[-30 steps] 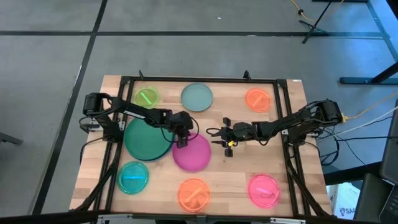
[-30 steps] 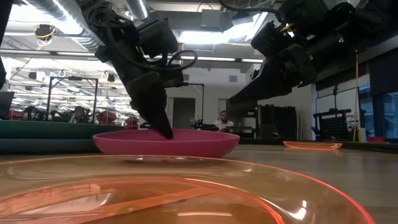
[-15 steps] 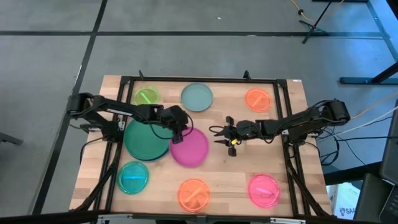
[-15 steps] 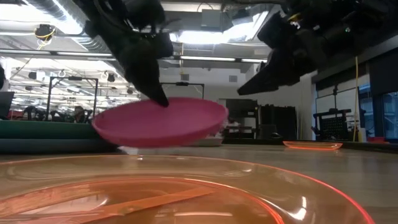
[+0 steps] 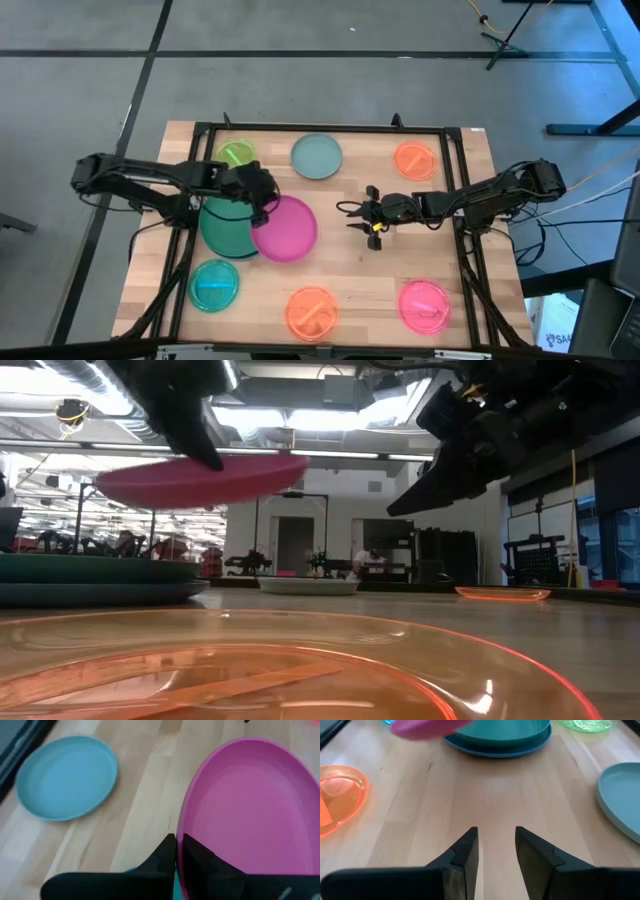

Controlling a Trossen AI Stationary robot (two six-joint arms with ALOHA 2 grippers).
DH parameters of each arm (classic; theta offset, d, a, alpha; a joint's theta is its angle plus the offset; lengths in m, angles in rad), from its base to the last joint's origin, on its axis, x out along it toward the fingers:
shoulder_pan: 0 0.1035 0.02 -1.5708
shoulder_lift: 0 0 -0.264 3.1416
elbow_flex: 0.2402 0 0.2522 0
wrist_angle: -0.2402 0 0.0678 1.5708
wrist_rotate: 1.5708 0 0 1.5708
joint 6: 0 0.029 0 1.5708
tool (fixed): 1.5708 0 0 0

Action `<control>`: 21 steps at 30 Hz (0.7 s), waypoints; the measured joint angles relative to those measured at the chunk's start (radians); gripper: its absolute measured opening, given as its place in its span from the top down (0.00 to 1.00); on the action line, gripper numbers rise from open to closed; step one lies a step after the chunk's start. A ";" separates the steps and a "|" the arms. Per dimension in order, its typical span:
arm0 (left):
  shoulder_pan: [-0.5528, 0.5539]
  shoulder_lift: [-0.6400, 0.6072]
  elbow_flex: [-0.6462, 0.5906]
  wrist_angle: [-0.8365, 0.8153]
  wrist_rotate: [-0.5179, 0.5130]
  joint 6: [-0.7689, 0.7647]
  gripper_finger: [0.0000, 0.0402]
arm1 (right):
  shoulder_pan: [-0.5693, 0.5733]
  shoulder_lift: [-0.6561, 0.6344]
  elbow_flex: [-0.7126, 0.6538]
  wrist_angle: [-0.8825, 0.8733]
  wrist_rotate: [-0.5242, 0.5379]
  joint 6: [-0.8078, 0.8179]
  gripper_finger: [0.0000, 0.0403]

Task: Stack plastic plates
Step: Stack the pink plate on top the green plate

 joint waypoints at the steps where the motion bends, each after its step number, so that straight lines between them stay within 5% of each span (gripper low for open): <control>1: -0.004 -0.022 0.000 -0.020 -0.004 -0.002 0.96 | 0.000 0.000 0.000 0.000 0.004 0.000 0.70; 14: 0.005 -0.180 -0.001 -0.438 -0.254 -0.241 0.96 | 0.000 0.000 0.000 0.002 0.006 0.023 0.70; 21: 0.005 -0.181 -0.097 -0.503 -0.268 -0.387 0.96 | 0.000 0.001 0.000 0.002 0.009 0.023 0.70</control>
